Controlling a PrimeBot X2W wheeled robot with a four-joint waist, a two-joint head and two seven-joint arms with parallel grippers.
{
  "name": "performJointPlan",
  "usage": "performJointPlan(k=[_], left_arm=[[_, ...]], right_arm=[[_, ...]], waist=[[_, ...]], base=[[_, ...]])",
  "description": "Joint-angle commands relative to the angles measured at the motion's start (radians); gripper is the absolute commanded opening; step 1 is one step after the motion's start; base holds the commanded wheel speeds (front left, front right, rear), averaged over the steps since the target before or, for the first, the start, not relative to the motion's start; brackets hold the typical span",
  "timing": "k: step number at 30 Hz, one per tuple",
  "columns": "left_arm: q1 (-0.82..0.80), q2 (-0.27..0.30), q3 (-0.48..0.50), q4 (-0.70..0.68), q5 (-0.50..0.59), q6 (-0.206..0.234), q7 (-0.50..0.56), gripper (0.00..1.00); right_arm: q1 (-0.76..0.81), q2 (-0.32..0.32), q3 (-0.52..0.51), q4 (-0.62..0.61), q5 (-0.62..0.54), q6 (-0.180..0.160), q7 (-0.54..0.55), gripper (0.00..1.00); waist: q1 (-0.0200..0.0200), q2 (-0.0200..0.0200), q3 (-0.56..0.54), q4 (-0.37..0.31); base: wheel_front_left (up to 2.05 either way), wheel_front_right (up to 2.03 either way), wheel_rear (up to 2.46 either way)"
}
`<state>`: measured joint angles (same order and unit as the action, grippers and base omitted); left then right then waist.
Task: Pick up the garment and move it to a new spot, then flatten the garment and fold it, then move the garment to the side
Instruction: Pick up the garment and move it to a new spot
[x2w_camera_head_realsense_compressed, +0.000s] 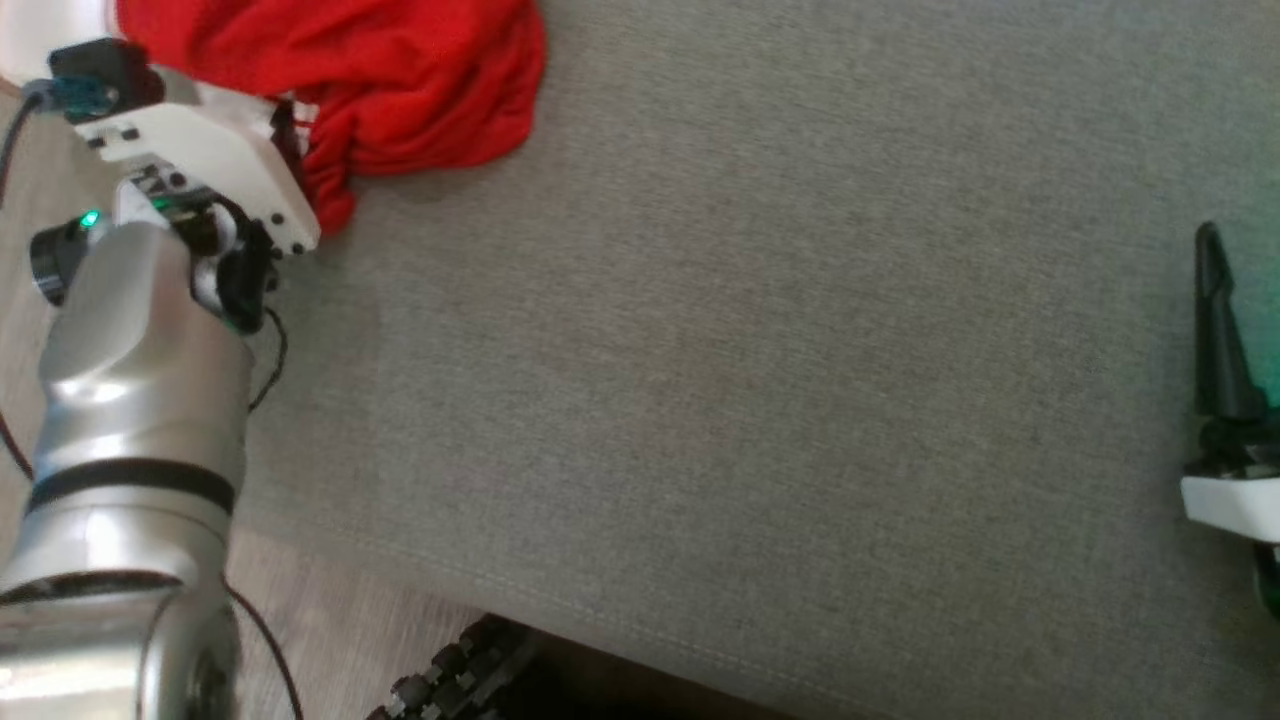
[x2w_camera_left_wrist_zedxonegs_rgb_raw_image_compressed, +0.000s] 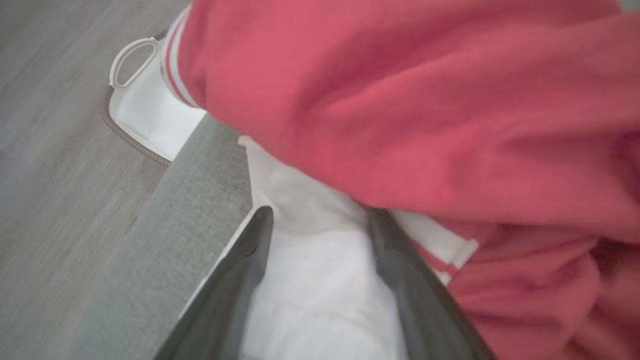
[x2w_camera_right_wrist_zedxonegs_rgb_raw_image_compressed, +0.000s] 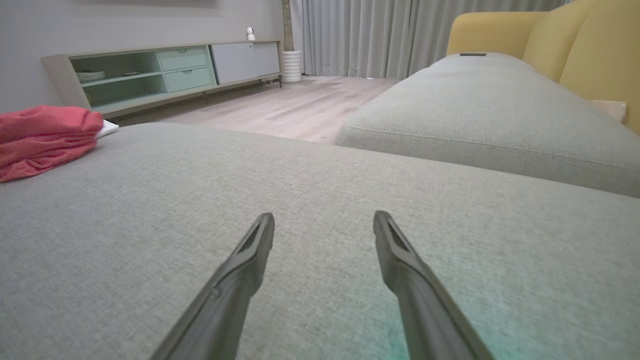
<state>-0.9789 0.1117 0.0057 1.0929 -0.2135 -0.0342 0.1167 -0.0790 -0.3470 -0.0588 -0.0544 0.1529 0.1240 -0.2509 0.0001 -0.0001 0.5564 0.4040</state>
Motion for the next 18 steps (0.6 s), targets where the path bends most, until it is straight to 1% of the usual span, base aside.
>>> performJointPlan(k=[1, 3, 4, 5, 8, 12, 15, 18], left_arm=[[-0.038, 0.059, 0.025, 0.025, -0.014, 0.004, -0.006, 1.0], [-0.045, 0.064, 0.025, 0.055, -0.017, 0.003, -0.022, 1.0], [-0.049, 0.065, 0.028, 0.063, -0.021, 0.003, -0.04, 0.46], [-0.053, 0.067, 0.032, 0.066, -0.025, 0.004, -0.067, 0.0], [-0.064, 0.082, 0.025, 0.068, -0.017, 0.004, -0.162, 0.0], [-0.086, 0.133, -0.011, 0.054, 0.029, 0.02, -0.31, 0.0], [-0.11, 0.167, -0.053, 0.024, 0.078, 0.027, -0.358, 0.0], [-0.135, 0.188, -0.093, -0.033, 0.117, 0.02, -0.374, 0.0]], right_arm=[[0.006, -0.025, 0.003, -0.011, 0.005, 0.007, 0.005, 1.0], [0.004, -0.026, -0.003, -0.016, 0.004, 0.007, 0.005, 1.0], [0.004, -0.027, -0.005, -0.018, 0.005, 0.007, 0.005, 1.0], [0.004, -0.027, -0.007, -0.019, 0.004, 0.007, 0.005, 1.0], [0.002, -0.022, -0.013, -0.014, 0.002, 0.007, 0.004, 1.0], [-0.011, 0.005, 0.01, 0.011, 0.004, 0.007, -0.002, 1.0], [-0.025, 0.038, 0.036, 0.041, 0.006, 0.007, -0.007, 1.0], [-0.039, 0.076, 0.06, 0.076, 0.009, 0.007, -0.01, 1.0]], waist=[[-0.0001, 0.0001, 0.03, -0.029], [-0.0001, 0.0001, 0.036, -0.036], [-0.0001, 0.0001, 0.038, -0.038], [-0.0001, 0.0001, 0.039, -0.039], [-0.0001, 0.0001, 0.027, -0.039], [-0.0001, 0.0001, -0.029, -0.047], [-0.0001, 0.0001, -0.094, -0.059], [-0.0001, 0.0001, -0.163, -0.076]], base=[[0.0, 0.0, 0.0], [0.0, 0.0, 0.0], [0.0, 0.0, 0.0], [0.0, 0.0, 0.0], [0.0, 0.0, 0.0], [0.0, 0.0, 0.0], [0.0, 0.0, 0.0], [0.0, 0.0, 0.0]])
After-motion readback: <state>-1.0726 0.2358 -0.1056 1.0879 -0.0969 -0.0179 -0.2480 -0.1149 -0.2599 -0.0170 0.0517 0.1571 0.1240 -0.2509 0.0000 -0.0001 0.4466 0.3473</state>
